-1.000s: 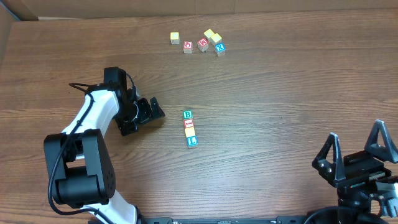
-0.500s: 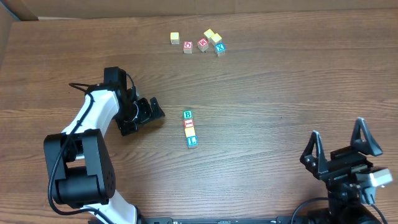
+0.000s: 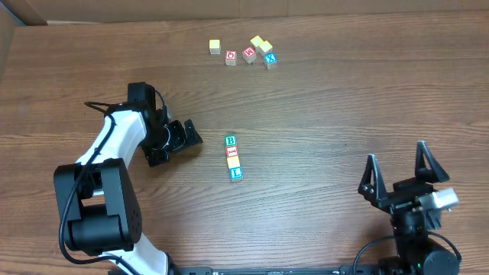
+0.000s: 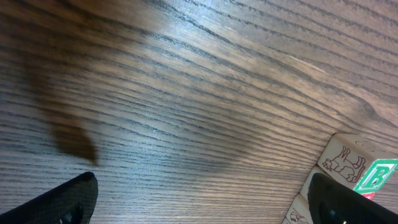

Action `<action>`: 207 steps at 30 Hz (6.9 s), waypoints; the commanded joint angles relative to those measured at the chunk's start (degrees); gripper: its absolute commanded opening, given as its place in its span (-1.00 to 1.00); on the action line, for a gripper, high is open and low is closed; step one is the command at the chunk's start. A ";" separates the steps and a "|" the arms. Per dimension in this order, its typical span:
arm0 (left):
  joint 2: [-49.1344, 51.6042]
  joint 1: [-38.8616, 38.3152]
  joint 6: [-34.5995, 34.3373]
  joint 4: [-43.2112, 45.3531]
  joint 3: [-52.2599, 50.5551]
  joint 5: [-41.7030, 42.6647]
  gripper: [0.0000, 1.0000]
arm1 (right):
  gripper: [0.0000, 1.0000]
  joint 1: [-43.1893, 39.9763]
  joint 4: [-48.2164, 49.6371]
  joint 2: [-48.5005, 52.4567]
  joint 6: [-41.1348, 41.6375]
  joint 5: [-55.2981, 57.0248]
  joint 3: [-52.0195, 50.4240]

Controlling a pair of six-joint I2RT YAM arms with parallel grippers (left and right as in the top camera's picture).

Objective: Flip 4 blocks

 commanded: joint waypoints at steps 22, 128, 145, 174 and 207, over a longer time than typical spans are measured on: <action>-0.46 -0.11 0.87 0.04 1.07 0.81 1.00 | 1.00 -0.22 -27.19 -0.50 -3.28 0.96 -0.61; -94.57 -0.11 0.68 26.23 -44.46 -0.44 1.00 | 1.00 -0.22 -27.17 -0.50 -7.93 0.74 -0.61; -104.72 -0.11 5.99 62.49 -58.18 -0.66 1.00 | 1.00 -0.22 -27.17 -0.50 -7.93 0.74 -0.61; -104.72 -0.11 10.32 43.15 -65.46 -15.52 0.99 | 1.00 -0.22 -27.17 -0.50 -7.93 0.74 -0.61; -104.67 -3.41 10.29 43.15 -65.46 -15.54 0.99 | 1.00 -0.22 -27.17 -0.50 -7.93 0.74 -0.61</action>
